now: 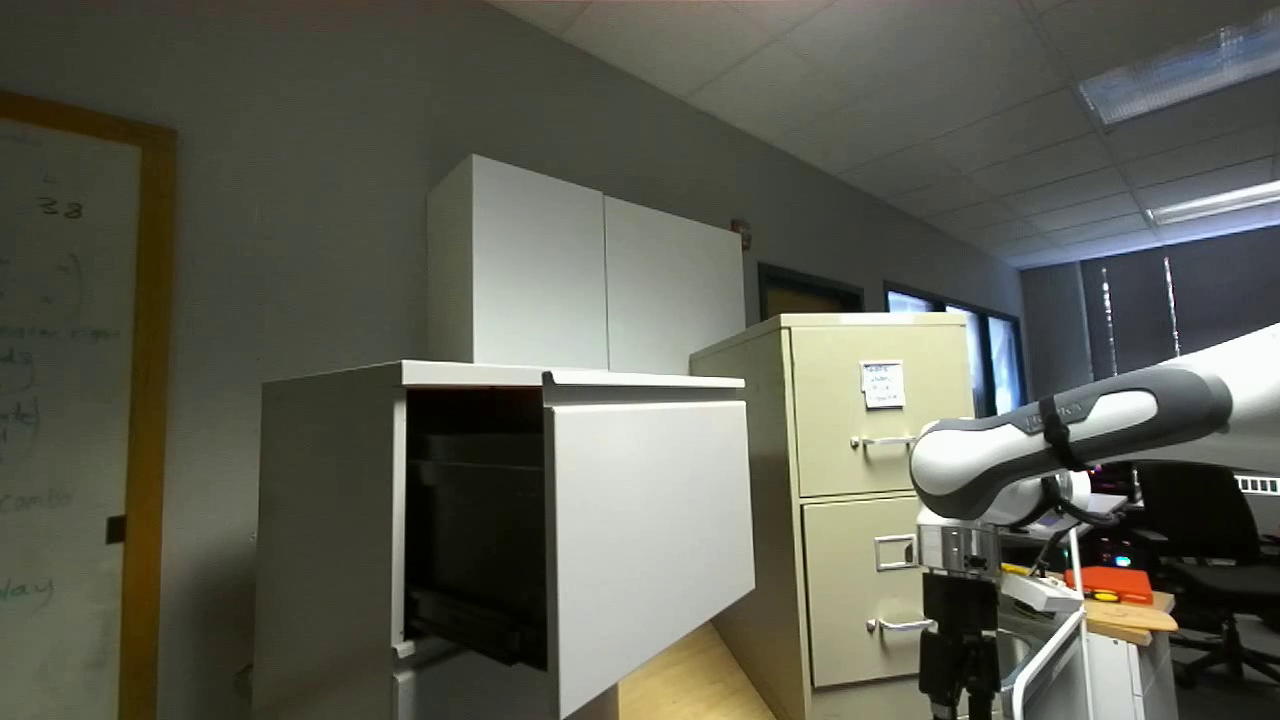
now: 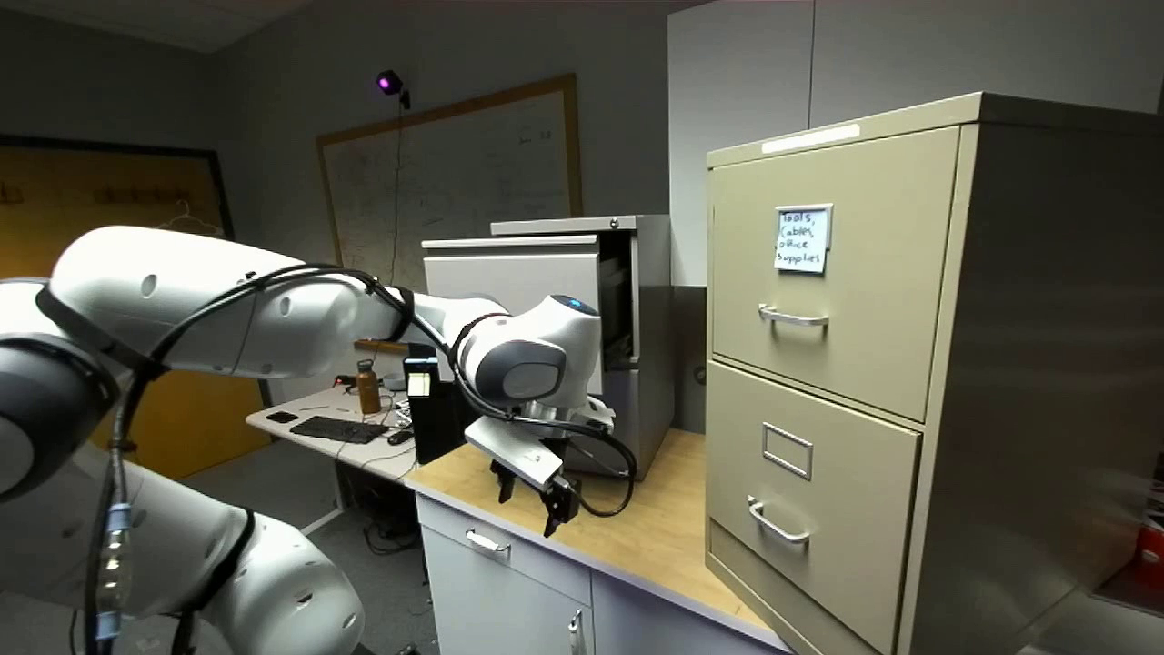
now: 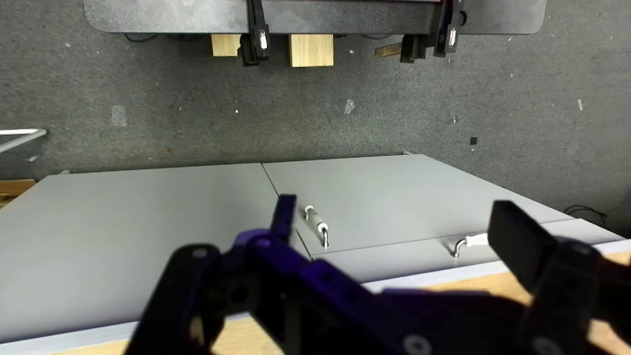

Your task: Close the upper drawer

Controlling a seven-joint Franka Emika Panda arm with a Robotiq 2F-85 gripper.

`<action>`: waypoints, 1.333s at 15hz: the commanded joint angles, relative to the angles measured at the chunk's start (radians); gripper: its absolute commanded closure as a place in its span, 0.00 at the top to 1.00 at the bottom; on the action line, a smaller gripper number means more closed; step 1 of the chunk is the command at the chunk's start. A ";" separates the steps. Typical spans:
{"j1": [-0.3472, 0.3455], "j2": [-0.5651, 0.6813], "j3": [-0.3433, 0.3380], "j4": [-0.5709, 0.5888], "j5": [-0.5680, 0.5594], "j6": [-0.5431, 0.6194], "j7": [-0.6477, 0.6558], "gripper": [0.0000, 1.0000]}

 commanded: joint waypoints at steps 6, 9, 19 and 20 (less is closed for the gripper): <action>-0.019 -0.003 0.043 0.000 0.037 0.046 -0.001 1.00; -0.004 -0.019 0.066 0.005 0.074 0.101 0.000 1.00; 0.074 -0.165 0.169 0.032 0.161 0.291 0.015 0.69; 0.084 -0.185 0.178 0.032 0.164 0.320 0.016 0.60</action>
